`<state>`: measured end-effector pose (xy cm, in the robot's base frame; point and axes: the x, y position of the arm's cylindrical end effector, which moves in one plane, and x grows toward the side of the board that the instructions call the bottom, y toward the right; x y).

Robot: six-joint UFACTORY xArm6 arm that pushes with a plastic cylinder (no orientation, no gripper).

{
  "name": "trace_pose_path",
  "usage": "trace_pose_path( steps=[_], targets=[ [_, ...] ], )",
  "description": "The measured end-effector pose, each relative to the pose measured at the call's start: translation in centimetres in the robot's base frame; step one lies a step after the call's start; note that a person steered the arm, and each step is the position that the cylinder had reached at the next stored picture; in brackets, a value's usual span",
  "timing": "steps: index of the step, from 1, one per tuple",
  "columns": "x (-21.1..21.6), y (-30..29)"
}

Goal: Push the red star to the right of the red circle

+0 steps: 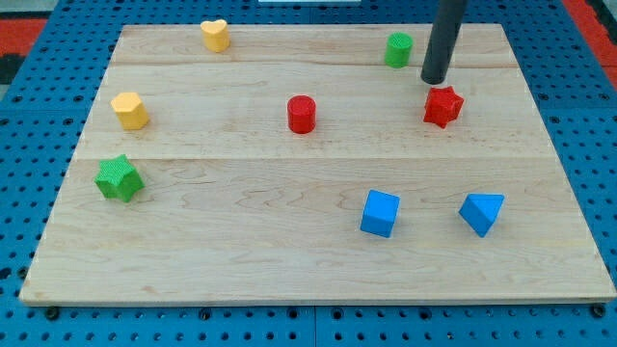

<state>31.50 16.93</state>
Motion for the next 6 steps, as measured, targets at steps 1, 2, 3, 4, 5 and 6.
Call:
trace_pose_path(
  steps=[1, 2, 3, 4, 5, 6],
  targets=[
    [1.8, 2.2],
    [3.5, 2.2],
    [2.0, 2.2],
    [-1.1, -1.9],
    [-0.4, -15.1],
    [-1.4, -29.2]
  ],
)
